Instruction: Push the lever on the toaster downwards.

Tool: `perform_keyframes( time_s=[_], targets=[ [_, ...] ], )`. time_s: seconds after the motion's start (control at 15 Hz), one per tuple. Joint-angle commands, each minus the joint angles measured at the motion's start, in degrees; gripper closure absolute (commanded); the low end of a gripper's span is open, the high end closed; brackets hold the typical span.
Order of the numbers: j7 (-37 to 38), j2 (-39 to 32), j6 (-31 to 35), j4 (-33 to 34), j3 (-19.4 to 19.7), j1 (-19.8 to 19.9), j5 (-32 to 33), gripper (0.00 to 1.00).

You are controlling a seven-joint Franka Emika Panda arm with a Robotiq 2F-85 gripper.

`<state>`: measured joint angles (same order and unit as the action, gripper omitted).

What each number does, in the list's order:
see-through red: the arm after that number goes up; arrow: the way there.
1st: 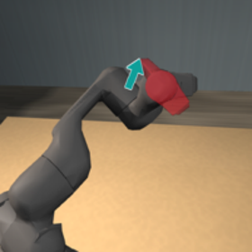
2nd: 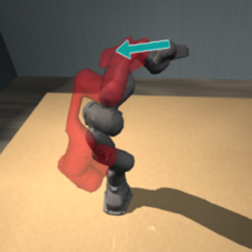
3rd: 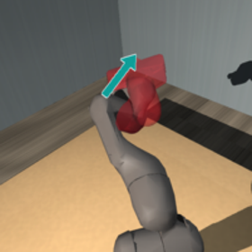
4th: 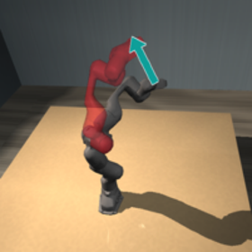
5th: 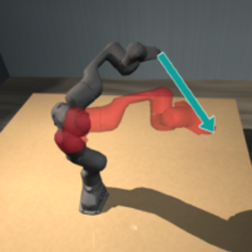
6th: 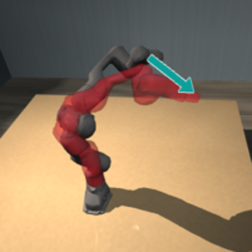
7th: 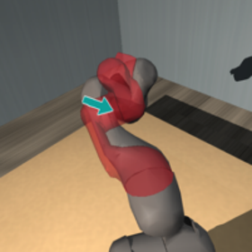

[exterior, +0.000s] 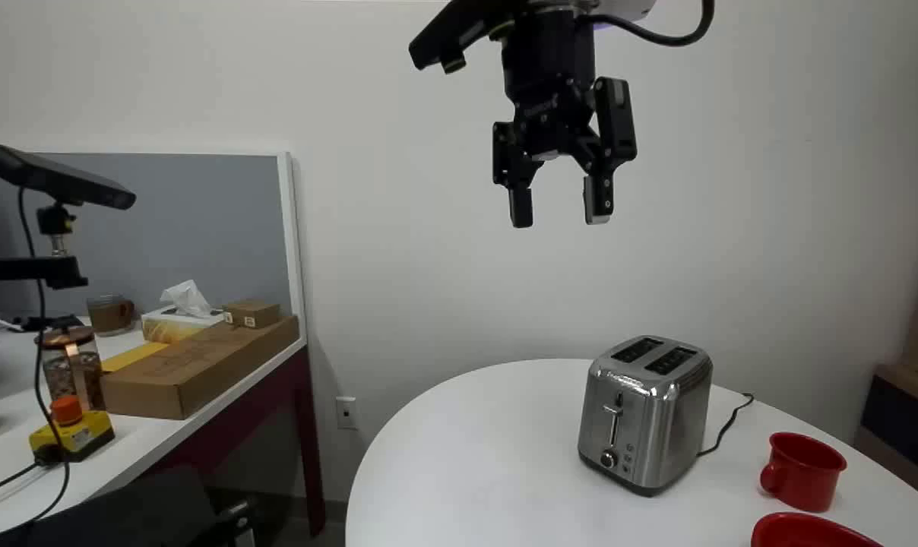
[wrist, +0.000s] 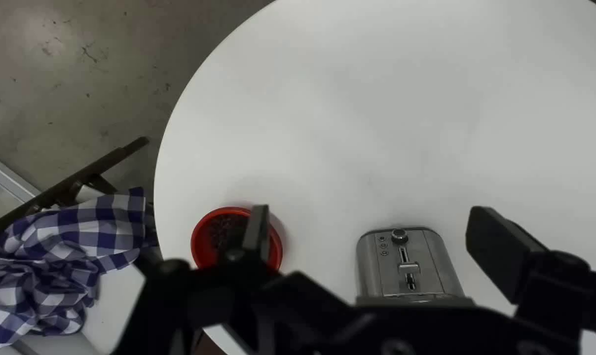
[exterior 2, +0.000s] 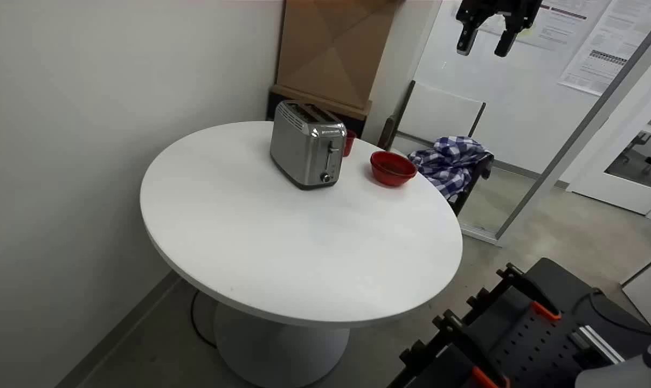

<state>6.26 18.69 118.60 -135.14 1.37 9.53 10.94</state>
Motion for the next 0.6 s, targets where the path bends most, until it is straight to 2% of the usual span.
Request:
perform_keyframes(
  time_s=[0.0, 0.4, 0.53],
  targets=[
    [0.22, -0.01, -0.17, 0.11, 0.84, -0.90, 0.29, 0.00],
    [0.22, -0.01, -0.17, 0.11, 0.84, -0.90, 0.29, 0.00],
    [-0.07, -2.60, 1.41, 1.36, 0.94, -1.13, 0.13, 0.00]
  ],
)
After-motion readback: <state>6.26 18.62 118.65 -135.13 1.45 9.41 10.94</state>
